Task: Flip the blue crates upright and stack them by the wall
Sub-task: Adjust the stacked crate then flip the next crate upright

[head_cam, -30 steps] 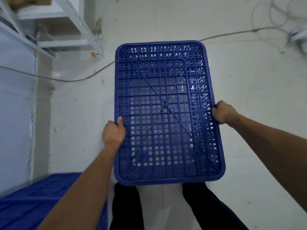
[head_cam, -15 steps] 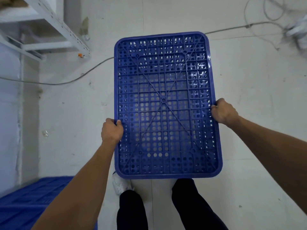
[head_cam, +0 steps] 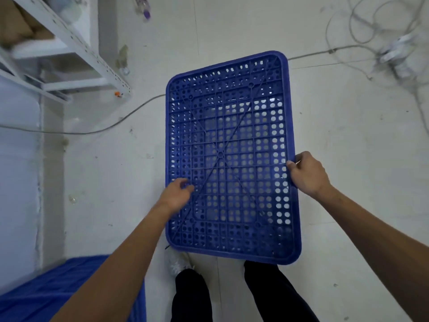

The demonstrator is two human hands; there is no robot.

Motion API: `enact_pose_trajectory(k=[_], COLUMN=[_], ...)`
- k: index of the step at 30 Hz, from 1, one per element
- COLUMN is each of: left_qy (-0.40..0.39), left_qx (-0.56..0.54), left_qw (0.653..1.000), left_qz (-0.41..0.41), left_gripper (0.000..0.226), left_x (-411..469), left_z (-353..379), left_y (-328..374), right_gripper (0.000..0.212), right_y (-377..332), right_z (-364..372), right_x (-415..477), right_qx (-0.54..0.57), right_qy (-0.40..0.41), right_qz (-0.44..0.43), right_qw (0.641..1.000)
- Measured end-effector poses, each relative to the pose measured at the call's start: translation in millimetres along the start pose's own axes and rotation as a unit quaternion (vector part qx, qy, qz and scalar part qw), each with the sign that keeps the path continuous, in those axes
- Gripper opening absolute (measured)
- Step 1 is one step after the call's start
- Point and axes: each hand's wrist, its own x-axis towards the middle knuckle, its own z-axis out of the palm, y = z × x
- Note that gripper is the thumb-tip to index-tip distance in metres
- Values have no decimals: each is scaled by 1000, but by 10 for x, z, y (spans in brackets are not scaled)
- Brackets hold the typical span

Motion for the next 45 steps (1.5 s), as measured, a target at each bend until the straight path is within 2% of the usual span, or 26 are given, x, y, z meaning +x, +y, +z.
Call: enact_pose_trajectory(k=[4, 9, 11, 14, 18, 21, 24, 27, 31, 32, 34, 36, 37, 39, 45], left_qy=[2, 45, 45, 100, 166, 202, 212, 213, 210, 208, 205, 204, 204, 199, 203], left_qx=[25, -1, 17, 88, 130, 122, 65, 19, -13, -18, -22, -21, -22, -25, -19], left_qw=[995, 970, 961, 946, 939, 941, 953, 969, 975, 976, 978, 978, 979, 980, 979], left_qz=[98, 238, 272, 295, 271, 241, 204, 127, 64, 53, 38, 24, 19, 12, 2], left_gripper=[47, 60, 61, 62, 57, 52, 38, 24, 16, 16, 15, 13, 12, 14, 9], left_x=[-343, -854, -987, -1039, -971, -913, -807, -599, -325, -274, -191, -140, -121, -89, -69], left_z=[169, 274, 285, 241, 69, -104, -380, -672, -945, -979, -1012, -1018, -1025, -1034, -967], left_y=[357, 581, 548, 399, 174, -10, -229, -484, -836, -911, -1011, -1065, -1084, -1135, -1172], right_gripper=[25, 23, 23, 22, 22, 36, 42, 40, 61, 66, 67, 57, 55, 54, 38], right_y=[-416, -1010, -1225, -1519, -1793, -1811, -1601, -1270, -883, -806, -693, -674, -679, -671, -732], right_z=[13, 225, 349, 490, 671, 748, 775, 863, 1091, 1169, 1312, 1397, 1423, 1493, 1508], right_x=[-415, -803, -896, -961, -991, -1000, -984, -1006, -1085, -1095, -1080, -1132, -1167, -1196, -1211], right_qx=[30, 54, 72, 98, 113, 178, 159, 142, 76, 60, 113, 257, 296, 326, 404], right_qy=[38, 44, 26, 16, -50, -93, -19, 69, 147, 133, 18, -152, -204, -227, -196], right_qz=[-54, -103, -118, -125, -146, -123, -71, -33, -19, -8, 49, 144, 177, 197, 201], right_qw=[997, 992, 990, 987, 982, 972, 985, 987, 986, 989, 992, 943, 916, 897, 871])
